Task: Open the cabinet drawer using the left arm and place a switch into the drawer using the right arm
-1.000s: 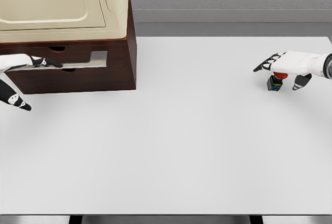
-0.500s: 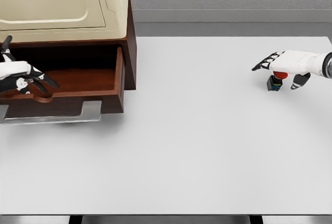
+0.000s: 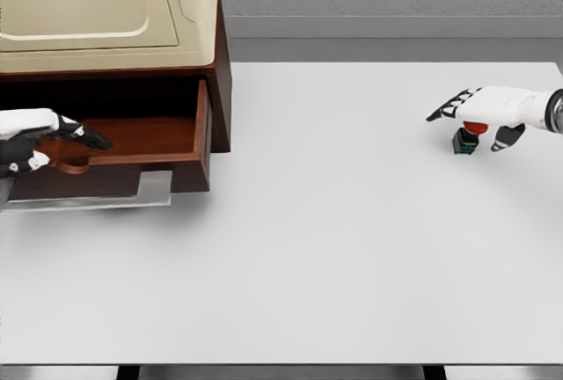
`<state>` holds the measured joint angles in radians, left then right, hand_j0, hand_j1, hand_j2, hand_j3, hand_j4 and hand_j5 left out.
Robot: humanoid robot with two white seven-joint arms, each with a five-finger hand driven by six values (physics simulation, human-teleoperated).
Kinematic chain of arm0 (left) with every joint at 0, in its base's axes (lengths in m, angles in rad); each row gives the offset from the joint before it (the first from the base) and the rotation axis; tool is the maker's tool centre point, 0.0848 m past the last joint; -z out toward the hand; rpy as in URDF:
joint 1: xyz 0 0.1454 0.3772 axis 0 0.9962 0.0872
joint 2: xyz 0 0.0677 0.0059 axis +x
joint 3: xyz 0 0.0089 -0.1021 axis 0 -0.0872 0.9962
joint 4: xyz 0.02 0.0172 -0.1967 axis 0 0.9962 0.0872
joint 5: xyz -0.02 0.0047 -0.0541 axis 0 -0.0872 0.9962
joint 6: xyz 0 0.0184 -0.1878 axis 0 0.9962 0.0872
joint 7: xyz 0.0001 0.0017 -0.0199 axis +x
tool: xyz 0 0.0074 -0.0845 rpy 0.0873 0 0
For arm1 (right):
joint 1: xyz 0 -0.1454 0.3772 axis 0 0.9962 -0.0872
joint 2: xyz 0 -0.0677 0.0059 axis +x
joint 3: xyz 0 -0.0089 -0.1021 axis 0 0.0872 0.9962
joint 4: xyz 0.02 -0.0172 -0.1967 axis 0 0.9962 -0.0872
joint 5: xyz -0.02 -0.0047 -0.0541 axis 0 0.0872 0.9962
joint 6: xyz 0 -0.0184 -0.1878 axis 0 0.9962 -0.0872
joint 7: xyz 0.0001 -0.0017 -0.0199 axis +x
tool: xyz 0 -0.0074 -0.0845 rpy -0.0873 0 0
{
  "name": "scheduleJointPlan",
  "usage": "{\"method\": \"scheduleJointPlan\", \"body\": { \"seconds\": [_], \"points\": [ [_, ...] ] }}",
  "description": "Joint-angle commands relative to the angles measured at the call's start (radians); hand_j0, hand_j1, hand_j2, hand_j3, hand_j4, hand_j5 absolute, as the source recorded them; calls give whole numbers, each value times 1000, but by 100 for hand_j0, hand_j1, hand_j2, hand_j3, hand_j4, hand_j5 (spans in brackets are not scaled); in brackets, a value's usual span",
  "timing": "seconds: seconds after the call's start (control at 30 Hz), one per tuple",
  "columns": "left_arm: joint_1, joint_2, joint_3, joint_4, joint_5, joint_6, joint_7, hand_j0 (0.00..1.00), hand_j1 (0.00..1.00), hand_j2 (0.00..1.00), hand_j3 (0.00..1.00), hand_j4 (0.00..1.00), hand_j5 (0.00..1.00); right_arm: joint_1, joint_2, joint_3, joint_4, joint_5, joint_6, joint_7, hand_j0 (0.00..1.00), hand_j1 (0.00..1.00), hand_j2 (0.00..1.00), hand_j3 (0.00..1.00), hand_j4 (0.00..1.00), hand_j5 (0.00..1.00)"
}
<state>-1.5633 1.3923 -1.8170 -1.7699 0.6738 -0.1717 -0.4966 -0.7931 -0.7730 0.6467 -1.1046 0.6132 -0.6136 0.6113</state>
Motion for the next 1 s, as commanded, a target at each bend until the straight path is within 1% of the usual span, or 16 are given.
{"method": "scheduleJointPlan", "body": {
  "seconds": [0.0, 0.1, 0.13, 0.23, 0.37, 0.43, 0.5, 0.57, 0.67, 0.8, 0.83, 0.9, 0.97],
  "points": [
    [-1, 7, -31, 9, -111, -11, -20, 100, 100, 100, 100, 100, 100, -2, 0, -1, 0, -4, 3, 0, 96, 96, 96, 96, 96, 96],
    [-14, 10, -22, 9, -103, -9, -22, 100, 100, 100, 100, 100, 100, 0, 0, -1, 0, -4, 3, 0, 96, 96, 96, 96, 96, 96],
    [-18, 17, -19, 7, -102, -9, -40, 100, 100, 100, 100, 100, 100, 0, 0, -1, 0, -4, 3, 0, 96, 96, 96, 96, 96, 96],
    [-52, 37, 11, 7, -42, -12, -114, 100, 100, 100, 100, 100, 100, -2, 0, -1, 0, -4, 3, 0, 97, 97, 97, 97, 97, 97],
    [-90, 68, 51, 7, 15, -11, -114, 100, 100, 100, 100, 100, 100, -2, 0, 1, 0, -4, 3, 0, 99, 99, 99, 99, 99, 99],
    [-90, 70, 85, 7, 24, -9, -114, 100, 100, 100, 100, 100, 100, -2, 0, -1, 0, -4, 3, 0, 99, 99, 99, 99, 99, 99],
    [-92, 79, 96, 7, 24, -9, -114, 100, 100, 100, 100, 100, 100, -5, 0, 1, 2, -4, 3, 0, 98, 98, 98, 98, 98, 98],
    [-107, 85, 104, 7, 44, -12, -114, 100, 100, 100, 100, 100, 100, -5, -2, 1, 3, -4, 3, 0, 95, 95, 95, 95, 95, 95],
    [-109, 108, 111, 7, 58, -38, -114, 100, 100, 100, 100, 100, 100, -5, -2, -1, 3, -4, 3, 0, 90, 90, 90, 90, 90, 90],
    [-109, 131, 108, 7, 56, -84, -114, 100, 100, 100, 100, 100, 100, -5, 0, 1, 3, -4, 3, 0, 89, 89, 89, 89, 89, 89],
    [-109, 152, 108, 7, 56, -91, -114, 100, 100, 100, 100, 100, 100, -5, 4, 1, 3, -4, 3, 0, 89, 89, 89, 89, 89, 89],
    [-104, 163, 104, 7, 50, -118, -114, 100, 100, 100, 100, 100, 100, -5, 4, 1, 3, -6, 3, 0, 82, 82, 82, 82, 82, 82],
    [-101, 169, 104, 7, 49, -129, -114, 100, 100, 100, 100, 100, 100, -5, 6, 1, 6, -6, 3, 0, 80, 80, 80, 80, 80, 80]
  ]
}}
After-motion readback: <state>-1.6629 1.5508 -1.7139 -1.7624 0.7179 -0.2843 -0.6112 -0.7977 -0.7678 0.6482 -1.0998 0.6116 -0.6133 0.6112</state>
